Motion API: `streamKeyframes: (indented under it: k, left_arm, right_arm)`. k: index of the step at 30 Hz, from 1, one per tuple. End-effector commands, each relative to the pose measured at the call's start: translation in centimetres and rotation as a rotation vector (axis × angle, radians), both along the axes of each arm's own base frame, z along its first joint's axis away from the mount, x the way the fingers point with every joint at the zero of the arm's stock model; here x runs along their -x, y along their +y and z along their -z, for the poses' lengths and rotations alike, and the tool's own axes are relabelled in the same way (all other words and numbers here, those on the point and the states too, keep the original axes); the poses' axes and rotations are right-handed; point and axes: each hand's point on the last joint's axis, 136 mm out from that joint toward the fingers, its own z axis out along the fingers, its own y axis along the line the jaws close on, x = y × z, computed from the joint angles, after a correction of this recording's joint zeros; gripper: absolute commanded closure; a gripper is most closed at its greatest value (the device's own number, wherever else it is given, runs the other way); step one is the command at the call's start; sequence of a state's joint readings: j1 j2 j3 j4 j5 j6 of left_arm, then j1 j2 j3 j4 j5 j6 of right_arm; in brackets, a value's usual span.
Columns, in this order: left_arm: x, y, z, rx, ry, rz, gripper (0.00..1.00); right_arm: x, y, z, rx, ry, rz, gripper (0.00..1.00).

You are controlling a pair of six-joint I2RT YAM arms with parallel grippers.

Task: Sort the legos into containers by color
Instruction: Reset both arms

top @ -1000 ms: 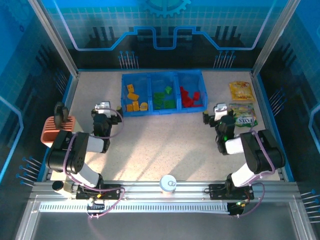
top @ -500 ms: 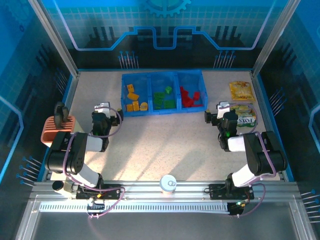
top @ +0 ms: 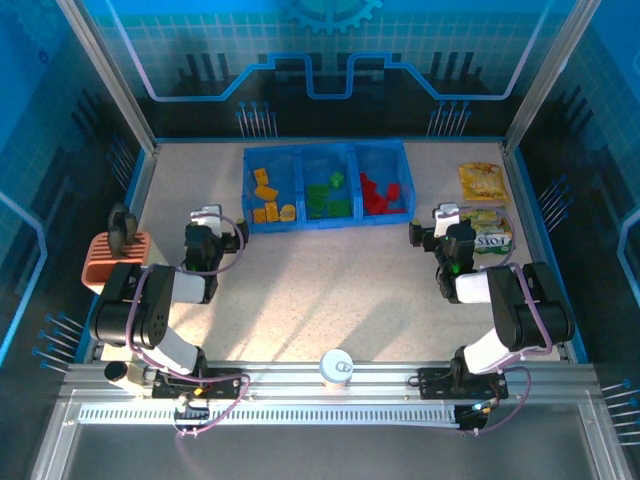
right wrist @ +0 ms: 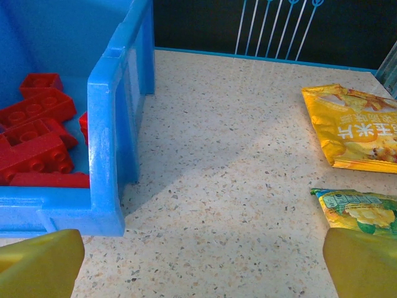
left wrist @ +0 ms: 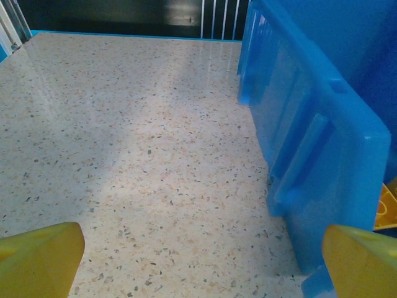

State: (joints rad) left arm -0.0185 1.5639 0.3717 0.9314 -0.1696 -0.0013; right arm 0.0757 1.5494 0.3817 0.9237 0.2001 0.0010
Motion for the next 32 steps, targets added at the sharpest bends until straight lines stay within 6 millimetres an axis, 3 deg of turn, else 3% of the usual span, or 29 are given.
streamKeyframes:
  k: [1,32]
  left_arm:
    - [-0.28,-0.64,-0.72,0.014,-0.016,0.035,0.01]
    - [-0.36,-0.70,-0.75,0.017,-0.015,0.041,0.01]
  right_arm:
    - [-0.03,0.28,-0.33,-0.017,-0.007,-0.008,0.00]
    - [-0.01,0.27,-0.29,-0.017,-0.006,-0.007,0.00]
